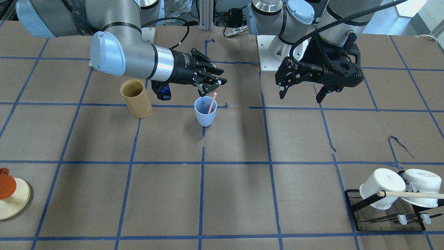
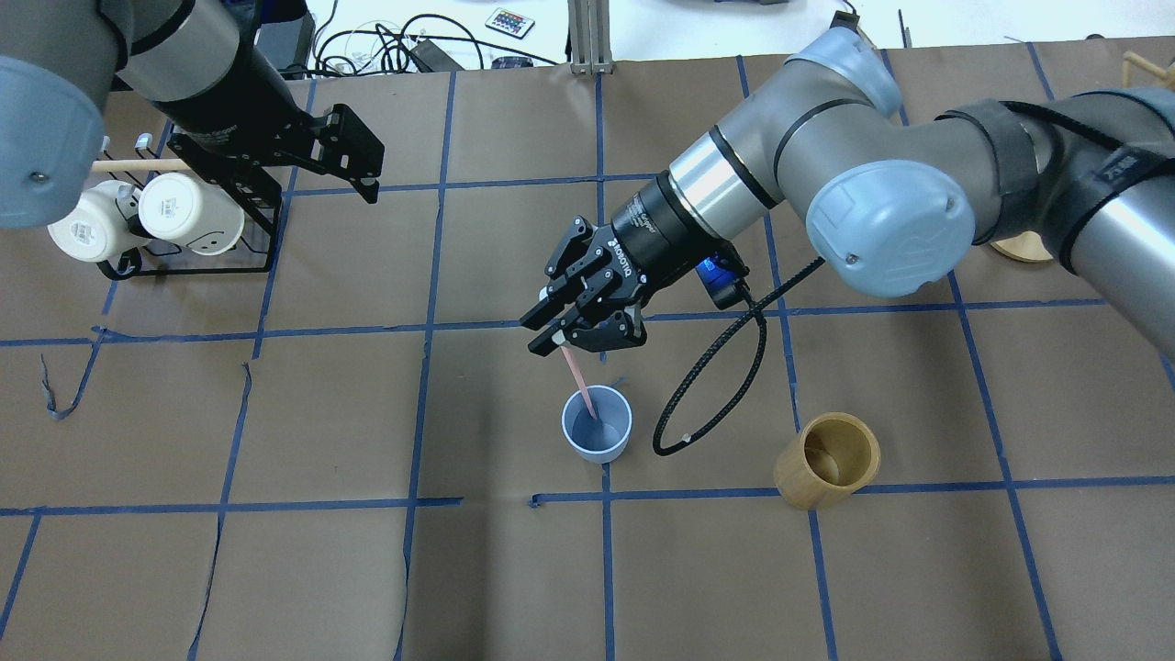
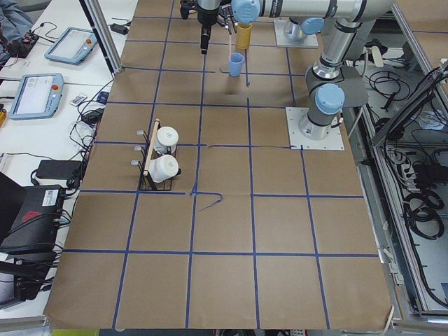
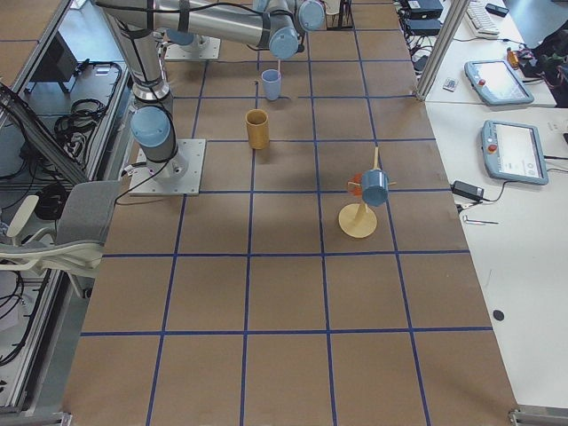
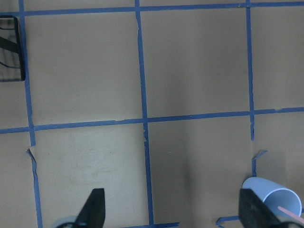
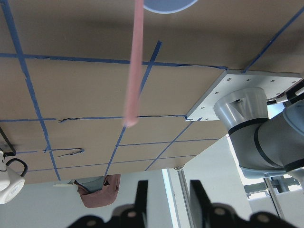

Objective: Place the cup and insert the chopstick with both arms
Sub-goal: 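Open the right gripper to release the chopstick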

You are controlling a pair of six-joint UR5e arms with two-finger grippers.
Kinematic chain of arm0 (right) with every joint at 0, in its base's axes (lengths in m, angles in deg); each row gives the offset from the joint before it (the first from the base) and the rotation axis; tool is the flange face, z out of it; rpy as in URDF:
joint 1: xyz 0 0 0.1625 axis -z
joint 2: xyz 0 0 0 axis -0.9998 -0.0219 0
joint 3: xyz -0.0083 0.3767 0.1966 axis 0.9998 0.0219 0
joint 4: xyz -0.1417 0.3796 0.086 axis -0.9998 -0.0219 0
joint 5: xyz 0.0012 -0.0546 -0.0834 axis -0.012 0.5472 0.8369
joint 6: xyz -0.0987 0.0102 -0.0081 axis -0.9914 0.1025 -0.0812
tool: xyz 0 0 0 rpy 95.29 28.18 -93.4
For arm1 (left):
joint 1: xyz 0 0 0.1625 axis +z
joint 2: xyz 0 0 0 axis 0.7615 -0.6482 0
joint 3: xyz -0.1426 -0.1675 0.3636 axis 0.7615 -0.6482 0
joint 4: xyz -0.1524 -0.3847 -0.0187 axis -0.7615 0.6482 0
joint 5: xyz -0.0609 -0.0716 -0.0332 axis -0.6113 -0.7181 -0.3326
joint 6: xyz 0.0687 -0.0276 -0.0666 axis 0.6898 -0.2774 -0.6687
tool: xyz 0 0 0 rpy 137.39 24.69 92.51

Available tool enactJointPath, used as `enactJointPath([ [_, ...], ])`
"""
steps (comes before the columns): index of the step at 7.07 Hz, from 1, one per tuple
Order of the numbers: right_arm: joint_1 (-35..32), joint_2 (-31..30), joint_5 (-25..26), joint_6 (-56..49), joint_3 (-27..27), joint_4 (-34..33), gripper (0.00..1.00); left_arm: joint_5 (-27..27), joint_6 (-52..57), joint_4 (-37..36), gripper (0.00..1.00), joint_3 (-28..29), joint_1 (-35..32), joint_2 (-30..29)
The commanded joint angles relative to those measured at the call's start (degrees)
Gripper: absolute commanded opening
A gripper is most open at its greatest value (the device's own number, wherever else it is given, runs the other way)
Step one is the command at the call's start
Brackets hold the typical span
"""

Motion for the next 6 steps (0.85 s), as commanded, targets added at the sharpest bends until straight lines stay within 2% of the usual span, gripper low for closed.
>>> enactJointPath([
  [1,0.0,-0.5,3.0,0.2,0.7,-0.2,1.00,0.1,0.0,0.0,1.00,0.0,-0.1,0.0],
  [3,0.7,-1.2,14.3,0.2,6.3,-0.2,1.00,0.2,0.0,0.0,1.00,-0.2,-0.1,0.0],
  [4,1.1,-1.3,22.8,-2.8,9.7,-0.4,1.00,0.2,0.0,0.0,1.00,-0.2,-0.1,0.1],
  [5,1.3,-1.4,33.4,-12.4,12.1,-0.2,1.00,0.2,0.0,0.0,1.00,-0.1,-0.1,0.1],
  [6,1.5,-1.4,41.0,-22.8,13.5,0.0,1.00,0.2,0.0,0.0,1.00,-0.1,-0.1,0.1],
])
